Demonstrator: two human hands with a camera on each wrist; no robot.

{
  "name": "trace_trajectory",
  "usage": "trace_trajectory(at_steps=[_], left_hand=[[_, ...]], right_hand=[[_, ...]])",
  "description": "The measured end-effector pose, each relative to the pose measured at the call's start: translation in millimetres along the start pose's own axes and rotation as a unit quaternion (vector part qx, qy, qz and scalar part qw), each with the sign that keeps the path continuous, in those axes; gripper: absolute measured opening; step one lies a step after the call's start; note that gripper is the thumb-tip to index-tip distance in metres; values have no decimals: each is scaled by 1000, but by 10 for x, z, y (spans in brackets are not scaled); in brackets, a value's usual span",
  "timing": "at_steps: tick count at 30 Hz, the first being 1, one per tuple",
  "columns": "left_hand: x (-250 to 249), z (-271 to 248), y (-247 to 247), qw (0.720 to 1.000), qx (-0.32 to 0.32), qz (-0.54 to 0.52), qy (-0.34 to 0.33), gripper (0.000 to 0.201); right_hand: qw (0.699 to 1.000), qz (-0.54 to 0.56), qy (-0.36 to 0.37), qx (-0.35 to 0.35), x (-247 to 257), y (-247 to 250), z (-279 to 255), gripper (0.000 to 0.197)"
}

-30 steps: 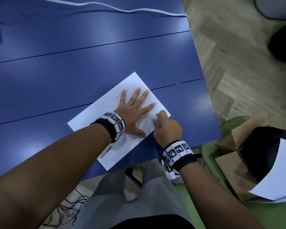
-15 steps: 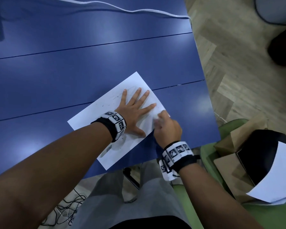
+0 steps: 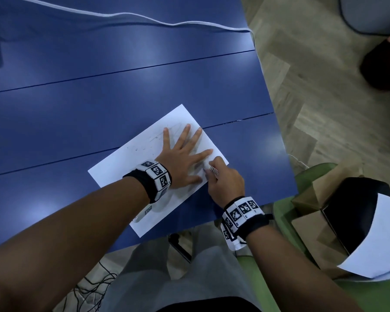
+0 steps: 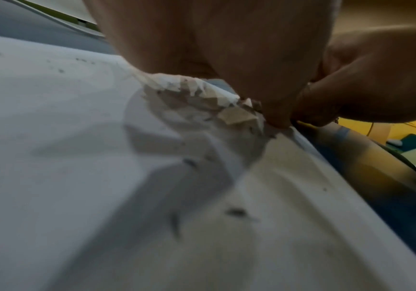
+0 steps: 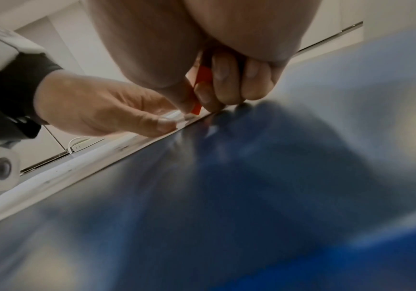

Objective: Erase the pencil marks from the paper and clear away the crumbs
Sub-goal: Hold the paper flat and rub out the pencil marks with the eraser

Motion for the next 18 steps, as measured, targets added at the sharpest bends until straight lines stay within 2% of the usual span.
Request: trace_trajectory(at_steps=[3, 5, 10, 14, 18], left_hand=[[-60, 30, 7, 1000, -7, -5, -14, 77], [-55, 52, -32, 1000, -3, -10, -17, 80], [-43, 59, -64, 1000, 4, 2, -9, 88], [-57, 62, -43, 1000, 11, -10, -15, 85], [-42, 68, -51, 1000, 2, -17, -10, 90]], right_hand=[[1000, 3, -17, -3, -21, -17, 15, 21], [1000, -1, -27, -2, -46, -4, 23, 22], [995, 52, -73, -53, -81, 51, -4, 19], [999, 21, 11, -23, 175, -107, -75, 10], [1000, -17, -24, -4, 26, -15, 69, 19]])
Point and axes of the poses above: each hand's wrist, its own z-axis towards the middle knuckle, its own y-axis out of the back of the hand, x = y × z, the point moved 8 cm from there along z, towards the middle knuckle, and after that the axes turned 9 degrees about x, right-handed, at the moved point
